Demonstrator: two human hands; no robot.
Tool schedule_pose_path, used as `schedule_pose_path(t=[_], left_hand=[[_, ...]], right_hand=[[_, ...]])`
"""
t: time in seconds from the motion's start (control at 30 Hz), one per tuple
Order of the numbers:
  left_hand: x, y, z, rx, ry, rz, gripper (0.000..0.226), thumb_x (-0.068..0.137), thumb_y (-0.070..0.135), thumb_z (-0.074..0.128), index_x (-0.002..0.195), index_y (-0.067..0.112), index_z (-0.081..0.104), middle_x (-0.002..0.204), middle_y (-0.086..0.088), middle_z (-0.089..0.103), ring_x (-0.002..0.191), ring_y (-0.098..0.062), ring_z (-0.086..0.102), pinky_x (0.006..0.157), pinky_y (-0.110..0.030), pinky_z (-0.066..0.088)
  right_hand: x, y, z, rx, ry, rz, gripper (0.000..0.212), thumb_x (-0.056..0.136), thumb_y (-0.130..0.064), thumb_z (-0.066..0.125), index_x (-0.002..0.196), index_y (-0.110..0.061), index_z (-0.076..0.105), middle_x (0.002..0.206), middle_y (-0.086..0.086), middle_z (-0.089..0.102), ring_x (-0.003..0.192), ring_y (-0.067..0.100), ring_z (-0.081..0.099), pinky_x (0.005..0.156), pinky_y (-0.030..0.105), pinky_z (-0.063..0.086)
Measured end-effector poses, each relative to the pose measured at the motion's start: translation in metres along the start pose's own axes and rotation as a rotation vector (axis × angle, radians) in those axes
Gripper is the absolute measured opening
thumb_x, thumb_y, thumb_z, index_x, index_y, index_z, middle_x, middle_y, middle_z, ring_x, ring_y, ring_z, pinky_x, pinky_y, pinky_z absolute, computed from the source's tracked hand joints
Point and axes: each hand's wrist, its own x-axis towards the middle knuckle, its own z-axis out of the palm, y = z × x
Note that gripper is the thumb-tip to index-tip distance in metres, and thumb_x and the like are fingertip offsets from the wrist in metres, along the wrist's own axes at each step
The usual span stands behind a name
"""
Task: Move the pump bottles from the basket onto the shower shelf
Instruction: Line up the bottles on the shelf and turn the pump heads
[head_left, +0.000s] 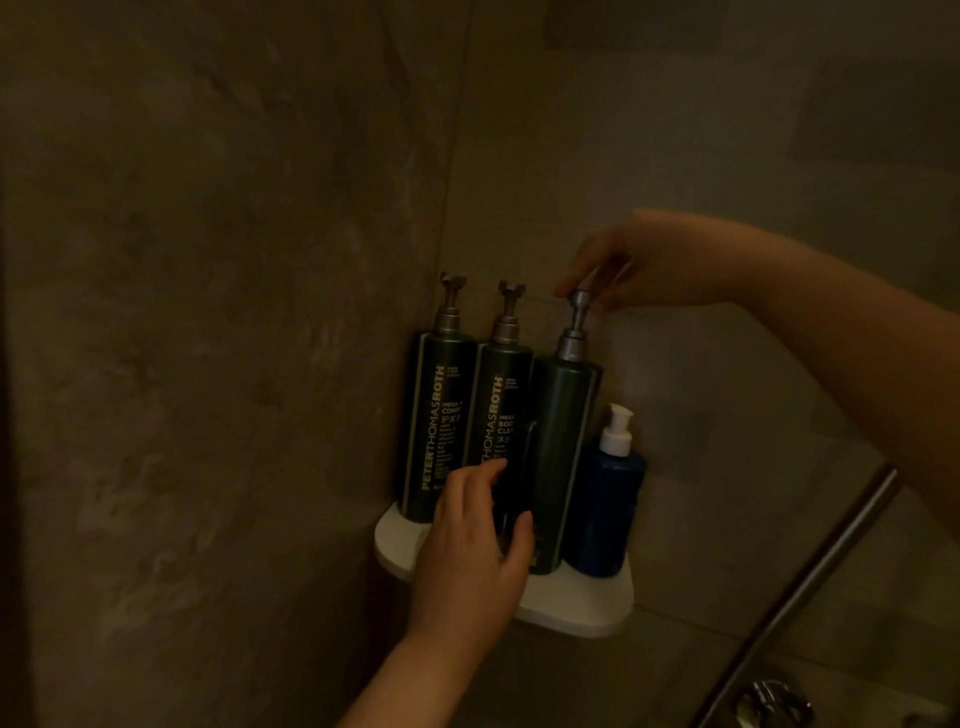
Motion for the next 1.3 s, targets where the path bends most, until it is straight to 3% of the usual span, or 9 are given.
schedule_pose_path(t=[0.17, 0.3, 0.47, 0.6, 0.8, 0.93, 1.03, 1.17, 1.3], left_hand=[[-0.001, 0.004, 0.000, -0.020, 0.001, -0.011, 0.053, 0.088, 0.045, 0.050, 0.135, 0.041, 0.024, 0.131, 0.019, 0.031, 0.118, 0.000, 0.041, 0.093, -0.025, 0.045], [-0.002, 0.008, -0.002, -0.033, -0.011, -0.005, 0.065, 0.085, 0.049, 0.054, 0.139, 0.042, 0.017, 0.136, 0.020, 0.026, 0.125, -0.003, 0.037, 0.100, -0.033, 0.044], [-0.004, 0.013, -0.003, -0.034, -0.001, 0.013, 0.093, 0.071, 0.060, 0.063, 0.139, 0.050, 0.002, 0.139, 0.020, 0.020, 0.127, -0.004, 0.034, 0.101, -0.031, 0.040], [-0.003, 0.013, -0.002, -0.015, 0.028, 0.020, 0.106, 0.065, 0.060, 0.070, 0.130, 0.062, -0.014, 0.138, 0.026, 0.014, 0.120, 0.004, 0.027, 0.098, -0.022, 0.031], [-0.002, -0.001, -0.003, -0.055, 0.047, 0.023, 0.098, 0.076, 0.043, 0.070, 0.133, 0.060, -0.008, 0.134, 0.029, 0.012, 0.120, 0.009, 0.024, 0.095, -0.008, 0.025], [-0.003, -0.008, -0.005, -0.097, 0.036, -0.030, 0.093, 0.077, 0.043, 0.070, 0.132, 0.061, -0.003, 0.131, 0.031, 0.014, 0.120, 0.006, 0.031, 0.081, 0.003, 0.027], [-0.005, -0.011, -0.005, -0.102, 0.026, -0.048, 0.088, 0.077, 0.043, 0.068, 0.135, 0.056, 0.002, 0.130, 0.030, 0.016, 0.121, 0.006, 0.032, 0.080, 0.006, 0.026], [-0.004, -0.012, -0.007, -0.077, 0.000, -0.043, 0.084, 0.080, 0.046, 0.064, 0.142, 0.047, 0.009, 0.135, 0.025, 0.016, 0.124, 0.000, 0.036, 0.095, -0.010, 0.028], [-0.004, -0.012, -0.007, -0.038, -0.019, -0.014, 0.084, 0.082, 0.052, 0.056, 0.146, 0.042, 0.002, 0.142, 0.022, 0.013, 0.127, -0.002, 0.033, 0.099, -0.020, 0.032]], right_hand=[[-0.004, -0.012, -0.002, -0.024, 0.027, -0.044, 0.031, 0.082, -0.015, 0.067, 0.107, -0.032, 0.067, 0.102, -0.011, 0.068, 0.086, 0.001, 0.063, 0.086, 0.029, 0.049], [-0.004, -0.020, -0.002, -0.056, 0.029, -0.059, 0.027, 0.084, -0.023, 0.065, 0.109, -0.031, 0.068, 0.104, -0.007, 0.068, 0.089, 0.005, 0.063, 0.087, 0.037, 0.050], [-0.001, -0.022, -0.001, -0.093, 0.043, -0.062, 0.025, 0.084, -0.029, 0.064, 0.109, -0.032, 0.068, 0.102, -0.005, 0.066, 0.088, 0.004, 0.061, 0.085, 0.041, 0.051], [0.001, -0.022, 0.002, -0.083, 0.080, -0.057, 0.023, 0.085, -0.033, 0.064, 0.107, -0.029, 0.069, 0.100, -0.004, 0.067, 0.087, 0.008, 0.062, 0.083, 0.042, 0.051], [0.003, -0.025, 0.003, -0.049, 0.100, -0.083, 0.022, 0.084, -0.033, 0.065, 0.106, -0.032, 0.069, 0.097, -0.007, 0.068, 0.083, 0.005, 0.062, 0.078, 0.031, 0.051], [0.003, -0.029, 0.003, -0.023, 0.096, -0.098, 0.024, 0.083, -0.035, 0.065, 0.107, -0.036, 0.068, 0.097, -0.009, 0.068, 0.083, 0.005, 0.063, 0.073, 0.018, 0.047], [0.005, -0.031, 0.002, -0.007, 0.098, -0.103, 0.023, 0.083, -0.036, 0.066, 0.105, -0.037, 0.068, 0.095, -0.007, 0.070, 0.083, 0.008, 0.064, 0.066, 0.011, 0.043], [0.008, -0.030, 0.003, -0.003, 0.095, -0.088, 0.021, 0.083, -0.038, 0.064, 0.103, -0.036, 0.069, 0.094, 0.000, 0.071, 0.087, 0.011, 0.064, 0.078, 0.025, 0.048], [0.010, -0.031, 0.001, 0.007, 0.110, -0.086, 0.016, 0.083, -0.038, 0.064, 0.098, -0.038, 0.070, 0.080, -0.011, 0.068, 0.081, 0.006, 0.062, 0.070, 0.018, 0.045]])
